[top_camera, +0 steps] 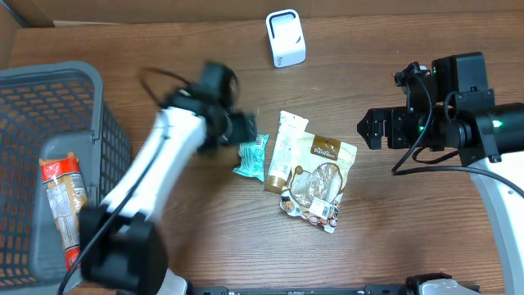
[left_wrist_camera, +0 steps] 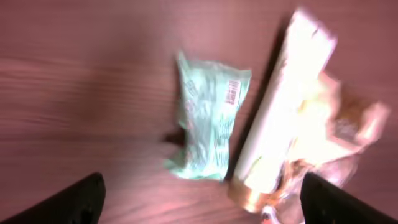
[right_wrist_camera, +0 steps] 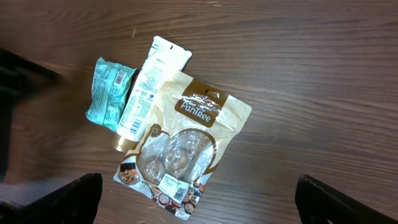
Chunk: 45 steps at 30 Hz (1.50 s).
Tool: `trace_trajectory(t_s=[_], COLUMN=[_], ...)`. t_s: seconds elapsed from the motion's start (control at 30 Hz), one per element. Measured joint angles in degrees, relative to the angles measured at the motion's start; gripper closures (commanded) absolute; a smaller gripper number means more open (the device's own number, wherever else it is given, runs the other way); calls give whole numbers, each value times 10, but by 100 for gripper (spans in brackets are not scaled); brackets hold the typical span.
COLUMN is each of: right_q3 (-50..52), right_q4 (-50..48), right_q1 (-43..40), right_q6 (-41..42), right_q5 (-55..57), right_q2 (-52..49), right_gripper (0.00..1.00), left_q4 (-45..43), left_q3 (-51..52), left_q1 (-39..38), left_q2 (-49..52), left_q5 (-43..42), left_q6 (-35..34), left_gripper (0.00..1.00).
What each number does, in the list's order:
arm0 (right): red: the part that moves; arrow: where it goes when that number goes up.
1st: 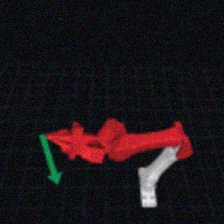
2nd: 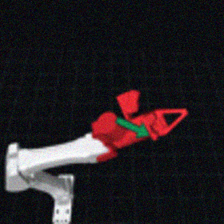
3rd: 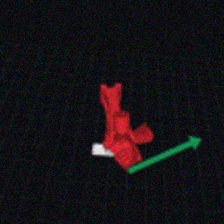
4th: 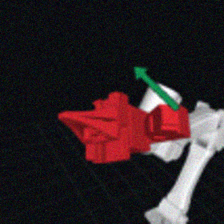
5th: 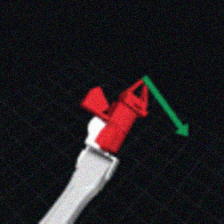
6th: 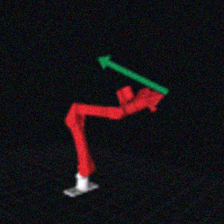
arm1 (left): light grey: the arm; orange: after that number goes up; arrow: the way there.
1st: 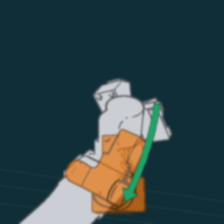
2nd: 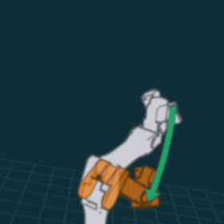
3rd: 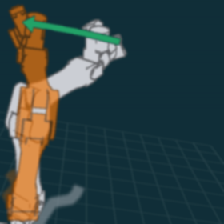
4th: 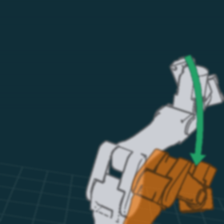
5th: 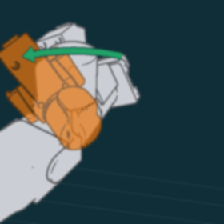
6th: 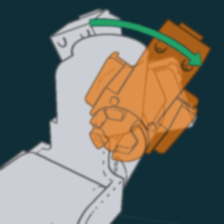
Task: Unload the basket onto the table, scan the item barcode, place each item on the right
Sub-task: 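Carry the wipes pack out and set it left of the tube, then grasp the red-capped bread bag in the basket with the left gripper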
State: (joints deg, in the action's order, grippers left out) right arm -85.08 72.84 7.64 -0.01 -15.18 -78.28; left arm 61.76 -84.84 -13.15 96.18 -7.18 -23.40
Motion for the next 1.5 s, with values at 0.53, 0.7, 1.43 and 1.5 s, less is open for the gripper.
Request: trace_trajectory(t_s=[0.53,0.7,1.43,1.5], right_q3=[0,0,0,0], right_q4=[3,3,0,-3], right_q1=[0,0,0,0], right_q6=[0,0,0,0], right_q5=[0,0,0,0], right_q2=[0,0,0,0], right_gripper=[0,0,0,0], left_q4=[149,71,-155,-144], left_q3=[-130,-21,189,189], left_q1=[412,544,586,586], left_q2=[-198,-189,15,35], left_q5=[143,125,156,172], left_q6=[26,30,254,268], left_gripper=[5,6,6,9])
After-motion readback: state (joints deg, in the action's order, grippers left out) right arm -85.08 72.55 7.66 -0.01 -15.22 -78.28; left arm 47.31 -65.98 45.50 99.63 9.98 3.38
